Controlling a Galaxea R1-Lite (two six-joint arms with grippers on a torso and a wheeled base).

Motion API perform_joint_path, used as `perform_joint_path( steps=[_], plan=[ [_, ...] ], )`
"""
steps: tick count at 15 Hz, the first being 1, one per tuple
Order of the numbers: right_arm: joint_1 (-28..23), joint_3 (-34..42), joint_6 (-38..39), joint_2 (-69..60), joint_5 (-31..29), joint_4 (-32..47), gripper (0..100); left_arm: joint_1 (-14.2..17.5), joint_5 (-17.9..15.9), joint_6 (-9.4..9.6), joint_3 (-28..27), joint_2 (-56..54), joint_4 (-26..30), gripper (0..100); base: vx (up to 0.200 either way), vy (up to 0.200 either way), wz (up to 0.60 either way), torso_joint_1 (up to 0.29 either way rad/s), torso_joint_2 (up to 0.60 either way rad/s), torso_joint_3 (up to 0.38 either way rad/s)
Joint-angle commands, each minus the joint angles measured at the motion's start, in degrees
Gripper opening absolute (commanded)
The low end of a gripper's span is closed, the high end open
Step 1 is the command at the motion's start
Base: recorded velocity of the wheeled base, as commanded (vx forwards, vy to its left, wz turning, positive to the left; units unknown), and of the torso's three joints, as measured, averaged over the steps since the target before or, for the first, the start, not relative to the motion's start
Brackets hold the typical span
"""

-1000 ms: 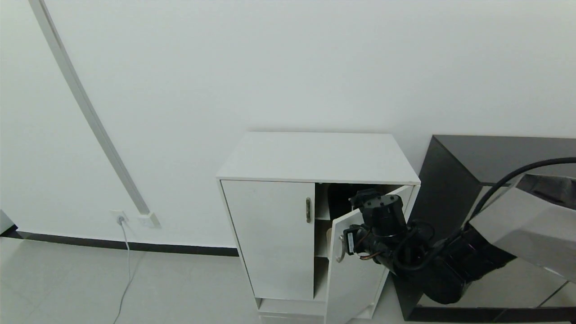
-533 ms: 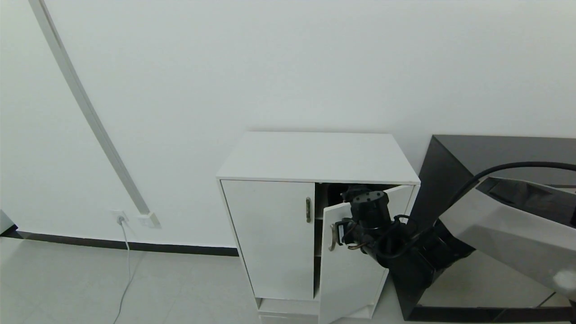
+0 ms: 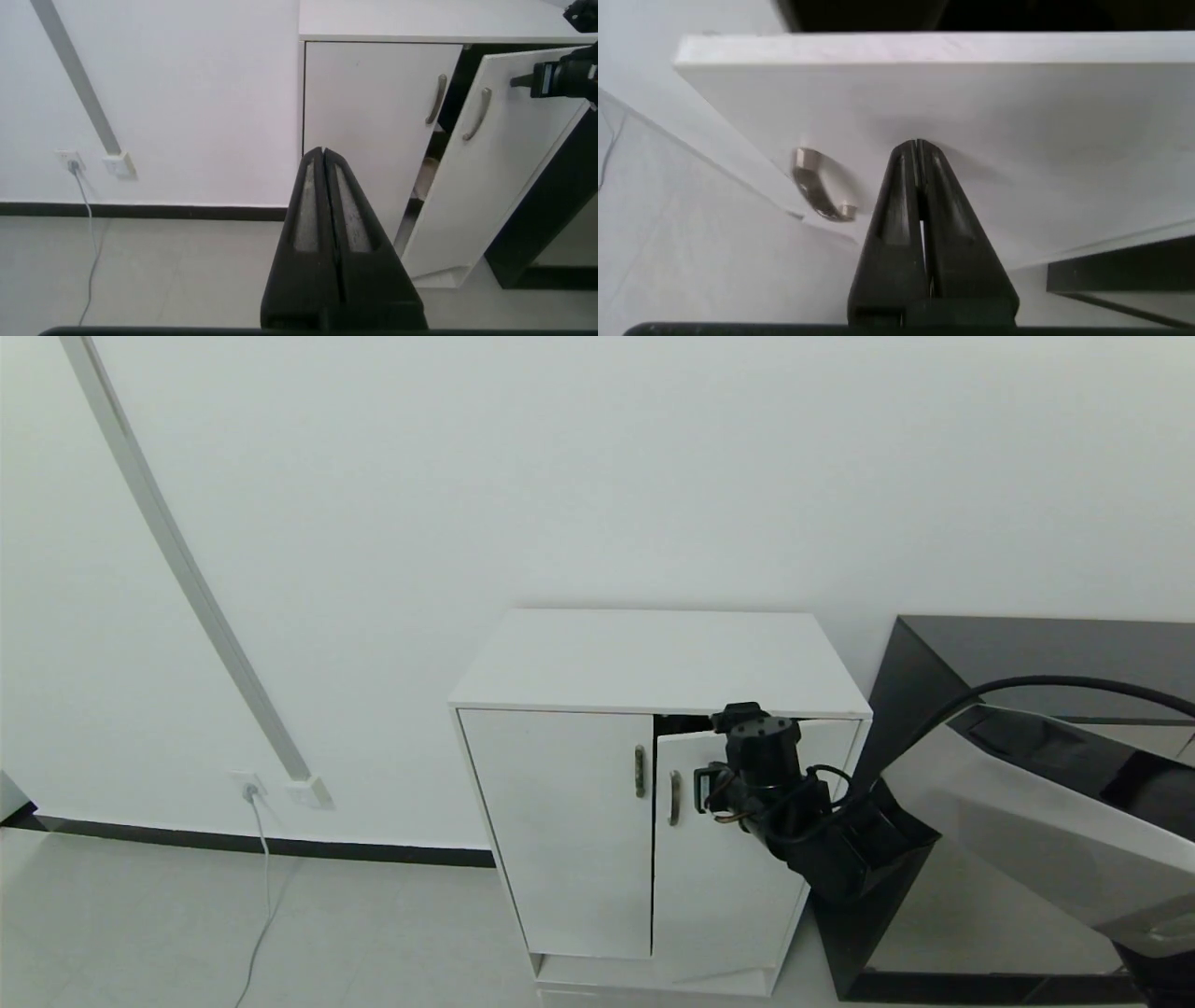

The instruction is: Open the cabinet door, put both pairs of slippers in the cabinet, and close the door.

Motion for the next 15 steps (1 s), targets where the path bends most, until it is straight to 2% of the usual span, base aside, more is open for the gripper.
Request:
perform_joint_path(
  steps=[1, 15],
  plan=[
    [-0.58, -1.19, -0.02, 1.92, 0.01, -0.03, 0, 0.01, 0.01, -0.06, 0.01, -0.01, -0.01, 0, 0.000, 0.000, 0.00, 0.000, 0.00, 0.000],
    [-3.04, -6.63, -1.69, 3.24, 0.01, 0.23, 0, 0.01, 0.01, -0.06, 0.01, -0.01, -0.01, 0, 0.000, 0.000, 0.00, 0.000, 0.00, 0.000]
  ],
)
